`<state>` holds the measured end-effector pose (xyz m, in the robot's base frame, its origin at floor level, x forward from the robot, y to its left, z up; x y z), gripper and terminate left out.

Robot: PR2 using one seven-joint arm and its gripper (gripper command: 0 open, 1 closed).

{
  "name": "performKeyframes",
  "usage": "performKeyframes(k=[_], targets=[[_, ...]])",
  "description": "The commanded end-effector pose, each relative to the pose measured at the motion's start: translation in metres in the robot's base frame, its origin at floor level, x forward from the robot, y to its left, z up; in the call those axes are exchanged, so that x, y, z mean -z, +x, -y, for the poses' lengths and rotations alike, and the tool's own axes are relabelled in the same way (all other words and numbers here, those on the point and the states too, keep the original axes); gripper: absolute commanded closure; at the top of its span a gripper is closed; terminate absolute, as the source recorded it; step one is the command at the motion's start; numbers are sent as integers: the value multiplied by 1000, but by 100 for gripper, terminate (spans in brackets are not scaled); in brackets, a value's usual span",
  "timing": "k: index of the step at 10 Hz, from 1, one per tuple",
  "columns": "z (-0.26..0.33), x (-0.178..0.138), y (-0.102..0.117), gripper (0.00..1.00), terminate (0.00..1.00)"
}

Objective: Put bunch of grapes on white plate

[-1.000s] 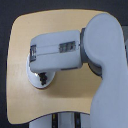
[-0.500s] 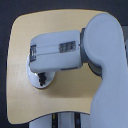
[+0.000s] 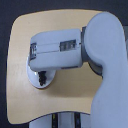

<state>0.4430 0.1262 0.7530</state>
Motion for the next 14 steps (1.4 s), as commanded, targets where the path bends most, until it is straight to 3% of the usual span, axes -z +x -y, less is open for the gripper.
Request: performKeyframes(k=[1, 7, 9, 14], targets=[[2, -16, -2, 0, 0], [-5, -38, 1, 0, 0], [-13, -72, 17, 0, 0], [-6, -195, 57, 0, 0]])
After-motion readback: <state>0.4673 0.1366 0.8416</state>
